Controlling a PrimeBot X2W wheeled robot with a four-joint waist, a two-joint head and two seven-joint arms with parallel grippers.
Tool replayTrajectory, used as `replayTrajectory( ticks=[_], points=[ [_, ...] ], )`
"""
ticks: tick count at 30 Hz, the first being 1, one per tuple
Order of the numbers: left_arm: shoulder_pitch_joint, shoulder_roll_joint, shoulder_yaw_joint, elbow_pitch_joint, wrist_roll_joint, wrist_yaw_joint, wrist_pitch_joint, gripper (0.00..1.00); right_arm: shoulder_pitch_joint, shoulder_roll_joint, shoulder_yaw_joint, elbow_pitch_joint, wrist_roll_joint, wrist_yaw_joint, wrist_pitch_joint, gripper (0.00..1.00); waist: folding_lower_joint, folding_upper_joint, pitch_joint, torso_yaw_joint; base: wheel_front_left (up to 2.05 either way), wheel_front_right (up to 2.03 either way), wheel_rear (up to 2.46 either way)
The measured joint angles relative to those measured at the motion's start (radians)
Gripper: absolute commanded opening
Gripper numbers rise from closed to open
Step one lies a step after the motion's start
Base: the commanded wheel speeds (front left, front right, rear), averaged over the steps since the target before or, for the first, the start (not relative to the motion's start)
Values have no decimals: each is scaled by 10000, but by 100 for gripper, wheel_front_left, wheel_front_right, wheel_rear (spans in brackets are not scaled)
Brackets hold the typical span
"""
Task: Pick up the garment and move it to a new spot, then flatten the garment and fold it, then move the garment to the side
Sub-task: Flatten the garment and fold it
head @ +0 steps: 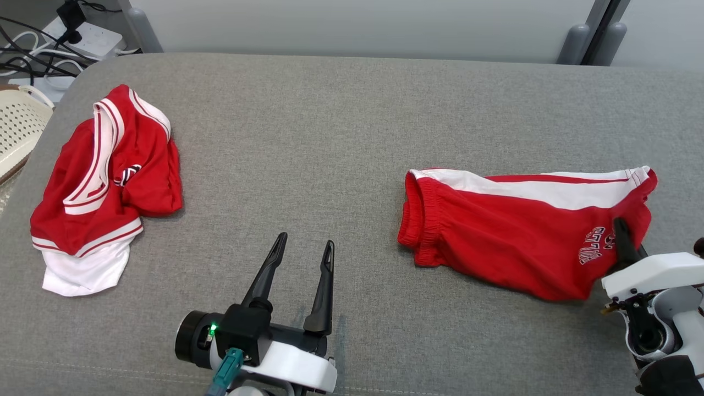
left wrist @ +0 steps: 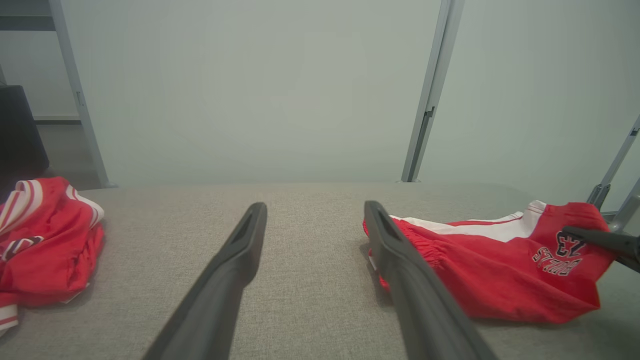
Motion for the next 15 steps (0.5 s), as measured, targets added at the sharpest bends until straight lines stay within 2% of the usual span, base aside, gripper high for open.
replayTrajectory(
  ticks=[7, 15],
  points=[
    [14, 0, -12, 2, -31, 29, 0, 100, 237, 8, 721, -1241, 19, 0, -6, 0, 0, 0, -202, 82, 0, 0, 0],
    [165, 0, -33, -10, -259, 31, 0, 100, 422, 245, 1402, -2646, -151, 0, 251, 0, 0, 0, -288, 499, 0, 0, 0]
  ],
)
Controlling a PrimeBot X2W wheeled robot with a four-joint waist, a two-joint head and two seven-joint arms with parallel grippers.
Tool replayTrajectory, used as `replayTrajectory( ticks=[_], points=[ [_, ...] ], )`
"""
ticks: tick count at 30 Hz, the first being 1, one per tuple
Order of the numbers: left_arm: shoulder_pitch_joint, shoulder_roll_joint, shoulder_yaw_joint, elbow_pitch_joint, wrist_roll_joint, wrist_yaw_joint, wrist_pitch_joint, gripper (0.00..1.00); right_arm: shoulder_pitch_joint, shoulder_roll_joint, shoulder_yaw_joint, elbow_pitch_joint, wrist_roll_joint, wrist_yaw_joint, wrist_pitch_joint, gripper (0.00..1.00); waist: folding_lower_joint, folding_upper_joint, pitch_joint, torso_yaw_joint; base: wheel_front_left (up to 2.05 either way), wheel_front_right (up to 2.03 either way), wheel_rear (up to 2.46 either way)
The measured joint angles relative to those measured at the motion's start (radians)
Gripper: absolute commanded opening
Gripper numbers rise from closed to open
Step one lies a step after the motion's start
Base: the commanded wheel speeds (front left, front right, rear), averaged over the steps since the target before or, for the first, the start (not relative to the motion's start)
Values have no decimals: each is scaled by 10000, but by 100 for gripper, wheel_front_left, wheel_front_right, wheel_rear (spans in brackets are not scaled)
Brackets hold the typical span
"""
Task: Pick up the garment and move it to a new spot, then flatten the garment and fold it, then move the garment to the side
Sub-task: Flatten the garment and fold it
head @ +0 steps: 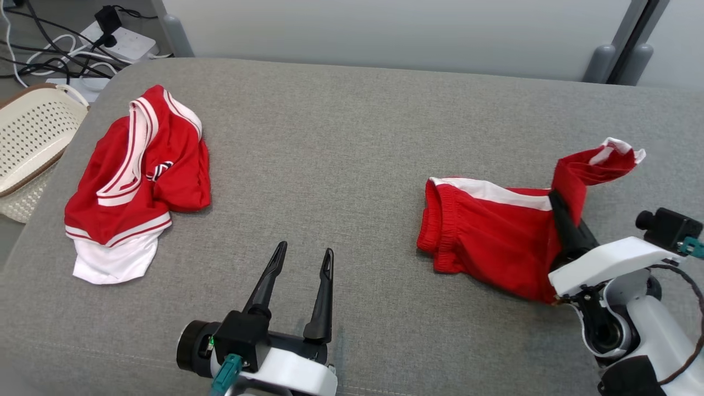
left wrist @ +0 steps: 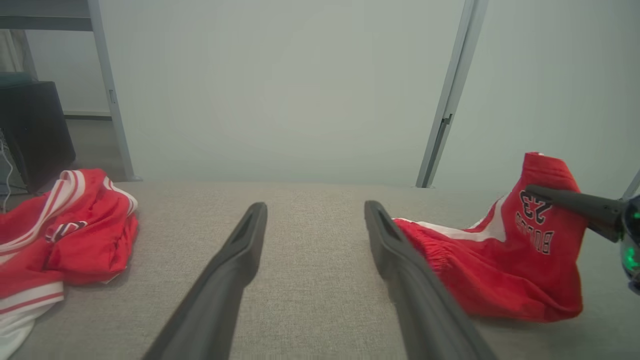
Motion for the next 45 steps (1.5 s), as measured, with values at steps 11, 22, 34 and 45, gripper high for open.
replayTrajectory(
  ticks=[11, 22, 34, 45],
  points=[
    [59, 2, -119, 2, -92, 13, 0, 100, 91, 593, 1089, 173, -882, 0, 1221, 0, 0, 0, 2, 588, 0, 0, 0],
    [64, 2, -159, 77, -178, 42, 0, 100, -316, 895, 1906, 644, -1523, 0, 1718, 100, 0, 0, -221, 938, 0, 0, 0],
    [298, 4, 40, 31, -188, 146, 0, 100, 408, 449, 2265, -907, -2907, 0, 930, 100, 0, 0, -428, 466, 0, 0, 0],
    [428, 2, 510, 61, -174, 173, 0, 100, 949, 543, 786, -128, -5285, 0, -1018, 100, 0, 0, -778, -690, 0, 0, 0]
  ],
)
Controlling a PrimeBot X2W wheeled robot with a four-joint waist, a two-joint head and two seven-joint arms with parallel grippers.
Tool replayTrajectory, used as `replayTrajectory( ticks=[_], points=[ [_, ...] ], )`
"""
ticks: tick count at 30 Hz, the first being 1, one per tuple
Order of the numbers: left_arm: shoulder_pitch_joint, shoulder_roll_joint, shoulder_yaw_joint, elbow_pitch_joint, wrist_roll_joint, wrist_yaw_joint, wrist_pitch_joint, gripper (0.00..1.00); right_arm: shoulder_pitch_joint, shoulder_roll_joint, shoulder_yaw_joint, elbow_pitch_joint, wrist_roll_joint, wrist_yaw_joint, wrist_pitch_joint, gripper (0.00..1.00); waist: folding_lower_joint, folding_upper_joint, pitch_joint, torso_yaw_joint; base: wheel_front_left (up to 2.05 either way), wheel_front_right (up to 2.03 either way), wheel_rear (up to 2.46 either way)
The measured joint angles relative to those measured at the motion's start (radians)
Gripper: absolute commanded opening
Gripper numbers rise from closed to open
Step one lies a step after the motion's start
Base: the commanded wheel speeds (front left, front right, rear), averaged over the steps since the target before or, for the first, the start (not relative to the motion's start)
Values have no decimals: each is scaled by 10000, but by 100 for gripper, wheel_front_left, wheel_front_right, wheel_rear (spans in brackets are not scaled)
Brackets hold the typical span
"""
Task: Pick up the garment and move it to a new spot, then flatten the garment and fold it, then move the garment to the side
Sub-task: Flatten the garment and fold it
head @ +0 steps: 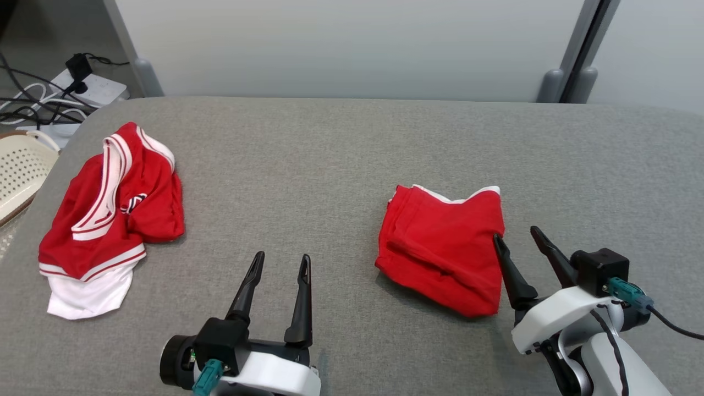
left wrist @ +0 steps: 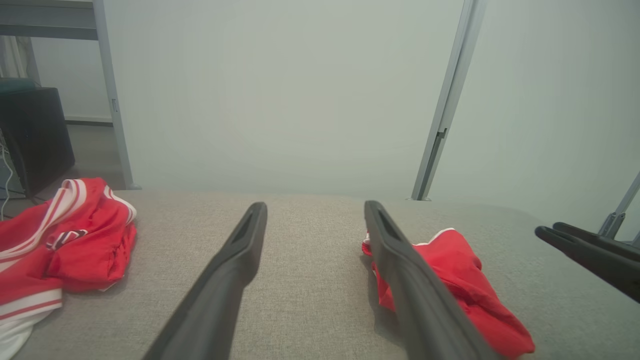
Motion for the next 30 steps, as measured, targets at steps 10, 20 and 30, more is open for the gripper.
replayTrajectory(
  ticks=[10, 20, 30],
  points=[
    [58, 0, 780, 123, 121, -50, 0, 100, 468, 119, -1141, 155, -401, 0, -474, 100, 0, 0, -287, -754, 0, 0, 0],
    [468, -4, 1256, 213, 276, -278, 0, 100, 1571, 77, -1804, -1231, 96, 0, -483, 100, 0, 0, -476, -922, 0, 0, 0],
    [729, -2, 1350, 234, 320, -456, 0, 100, 2615, -59, -2021, -2238, 374, 0, -483, 100, 0, 0, -565, -795, 0, 0, 0]
  ],
)
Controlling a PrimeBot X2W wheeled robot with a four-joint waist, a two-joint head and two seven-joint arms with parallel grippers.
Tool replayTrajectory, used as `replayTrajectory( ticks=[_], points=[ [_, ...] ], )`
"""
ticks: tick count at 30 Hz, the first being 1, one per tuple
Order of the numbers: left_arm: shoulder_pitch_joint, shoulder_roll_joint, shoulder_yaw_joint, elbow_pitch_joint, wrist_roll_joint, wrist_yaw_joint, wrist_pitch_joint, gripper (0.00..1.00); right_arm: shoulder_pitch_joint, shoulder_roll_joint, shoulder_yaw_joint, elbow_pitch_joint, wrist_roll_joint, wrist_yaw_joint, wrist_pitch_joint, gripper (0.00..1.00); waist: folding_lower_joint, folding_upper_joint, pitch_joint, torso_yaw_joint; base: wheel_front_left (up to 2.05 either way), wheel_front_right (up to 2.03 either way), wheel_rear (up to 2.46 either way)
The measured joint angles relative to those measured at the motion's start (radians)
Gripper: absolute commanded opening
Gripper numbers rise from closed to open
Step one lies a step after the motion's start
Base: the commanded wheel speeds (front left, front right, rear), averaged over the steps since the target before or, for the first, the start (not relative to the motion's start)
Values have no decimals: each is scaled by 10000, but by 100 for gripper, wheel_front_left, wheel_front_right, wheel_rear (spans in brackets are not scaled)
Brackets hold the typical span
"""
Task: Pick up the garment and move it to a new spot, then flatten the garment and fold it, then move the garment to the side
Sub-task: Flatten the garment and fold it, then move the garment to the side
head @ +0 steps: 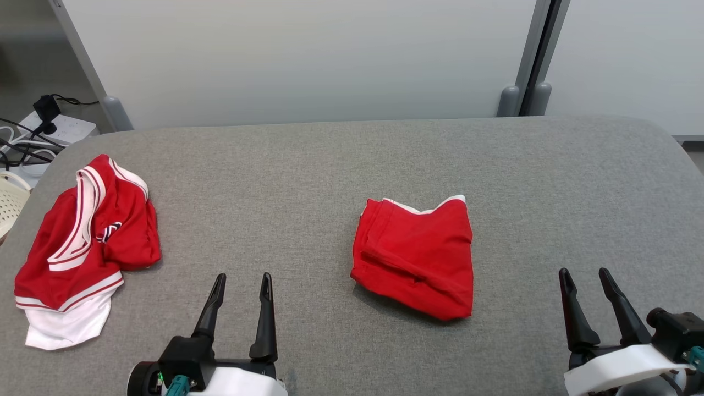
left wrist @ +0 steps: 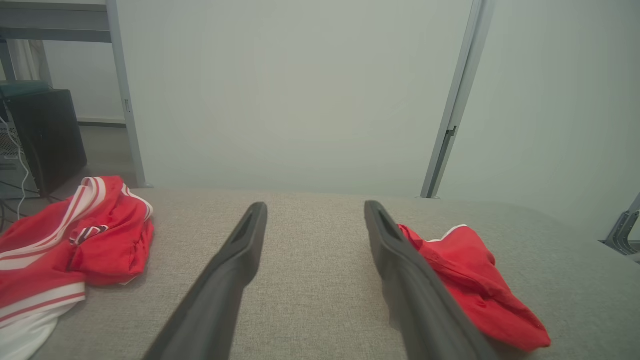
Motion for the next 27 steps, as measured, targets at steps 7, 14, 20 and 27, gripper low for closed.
replayTrajectory(
  ticks=[7, 14, 20, 27],
  points=[
    [102, 0, 2, -35, 213, -73, 0, 100, 256, 17, -67, -140, -4, 0, 0, 100, 0, 0, -69, 77, 0, 0, 0],
    [103, 0, 12, -36, 242, -79, 0, 100, 279, 13, -33, -194, -2, 0, 0, 100, 0, 0, -91, 109, 0, 0, 0],
    [105, 0, 15, -35, 311, -86, 0, 100, 291, -61, 203, -151, 196, 0, 0, 100, 0, 0, -87, 164, 0, 0, 0],
    [105, 2, -8, -35, 311, -86, 0, 100, -58, -159, 1221, 1020, 1540, 0, 0, 100, 0, 0, 73, 202, 0, 0, 0]
  ],
)
